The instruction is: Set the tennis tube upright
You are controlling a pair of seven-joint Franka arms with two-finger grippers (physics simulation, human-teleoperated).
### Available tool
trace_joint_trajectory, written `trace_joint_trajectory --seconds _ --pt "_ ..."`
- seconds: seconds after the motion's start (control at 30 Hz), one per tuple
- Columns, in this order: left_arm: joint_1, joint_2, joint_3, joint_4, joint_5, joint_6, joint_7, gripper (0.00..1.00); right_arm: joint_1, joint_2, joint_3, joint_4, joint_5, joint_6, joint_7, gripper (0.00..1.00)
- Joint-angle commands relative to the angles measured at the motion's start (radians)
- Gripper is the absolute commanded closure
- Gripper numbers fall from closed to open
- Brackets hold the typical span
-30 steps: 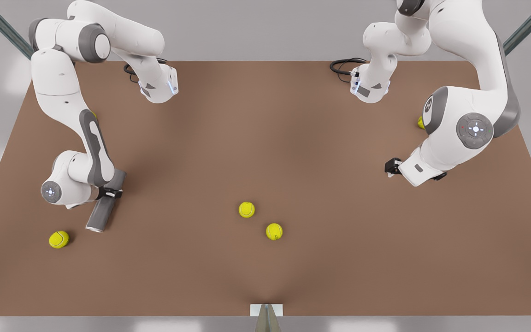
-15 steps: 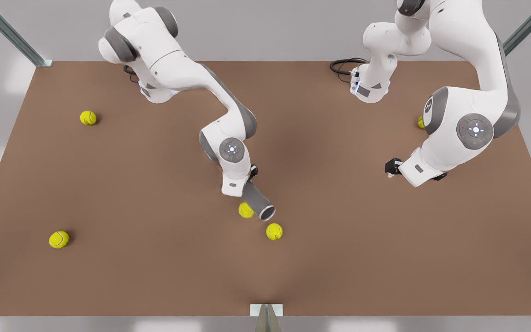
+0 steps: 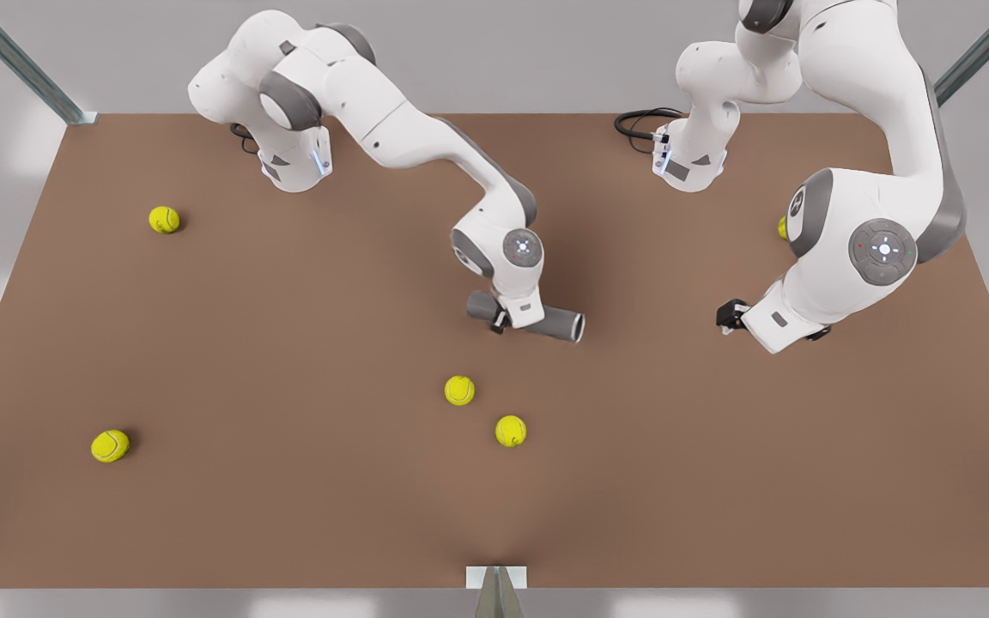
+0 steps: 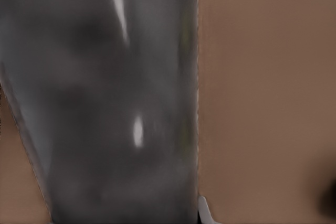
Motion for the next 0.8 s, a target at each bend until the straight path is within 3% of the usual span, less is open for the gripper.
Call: trace_joint_trajectory --seconds 0.0,0.03,0.07,0.1,0.17,0.23,0.3,0.37,0.43,0.47,0.5,0.53,0.6,0.7,0.77 --pt "0.0 -0.001 0.001 0.0 0.0 0.002 -0.001 0.0 0.007 0.013 0.0 0.0 -0.006 0.066 -0.296 0.3" --pt "0.002 0.0 0.001 0.0 0.0 0.003 -0.001 0.0 0.018 0.015 0.0 0.0 -0.005 0.066 -0.287 0.24" --pt "0.01 0.011 0.003 0.002 -0.012 -0.001 -0.001 0.0 0.018 0.018 0.0 0.0 -0.003 0.066 -0.285 0.02" --pt "0.068 0.042 0.012 0.004 -0.162 -0.029 0.003 0.0 0.018 0.021 0.001 0.0 -0.002 0.074 -0.284 0.0" --pt "0.157 0.148 0.012 0.005 -0.35 -0.124 0.13 0.0 0.017 0.021 0.001 0.0 0.005 0.078 -0.282 0.0" --pt "0.186 0.238 0.014 0.004 -0.39 -0.222 0.337 0.0 0.017 0.012 0.001 0.0 0.009 0.078 -0.282 0.0" --pt "0.246 0.335 0.014 -0.003 -0.514 -0.215 0.465 0.0 0.007 -0.048 0.001 -0.002 0.069 0.054 -0.247 0.0" --pt "0.246 0.378 0.014 -0.101 -0.612 -0.08 0.595 0.0 -0.08 -0.224 0.003 0.007 0.208 -0.139 -0.104 0.0" --pt "0.218 0.477 0.008 -0.099 -0.725 -0.063 0.675 0.0 -0.212 -0.312 -0.006 0.024 0.299 -0.291 -0.086 0.0" --pt "0.185 0.487 0.008 -0.102 -0.735 -0.023 0.693 0.0 -0.249 -0.347 -0.069 0.085 0.299 -0.481 0.14 0.0" --pt "0.146 0.485 0.008 -0.108 -0.736 0.021 0.693 0.0 -0.316 -0.347 -0.127 0.259 0.29 -0.777 0.501 0.0" --pt "0.14 0.484 -0.005 -0.128 -0.743 0.066 0.701 0.0 -0.414 -0.347 -0.152 0.305 0.291 -0.89 0.653 0.0" --pt "0.138 0.459 -0.048 -0.256 -0.804 0.182 0.836 0.0 -0.483 -0.347 -0.173 0.4 0.037 -0.94 0.71 0.0" --pt "0.109 0.352 -0.049 -0.481 -0.945 0.327 0.934 0.0 -0.612 -0.349 -0.18 0.432 0.038 -0.853 0.696 0.0" --pt "0.108 0.324 -0.051 -0.576 -1.065 0.371 1.043 0.0 -0.605 -0.349 -0.173 0.429 0.041 -0.864 0.569 0.0"
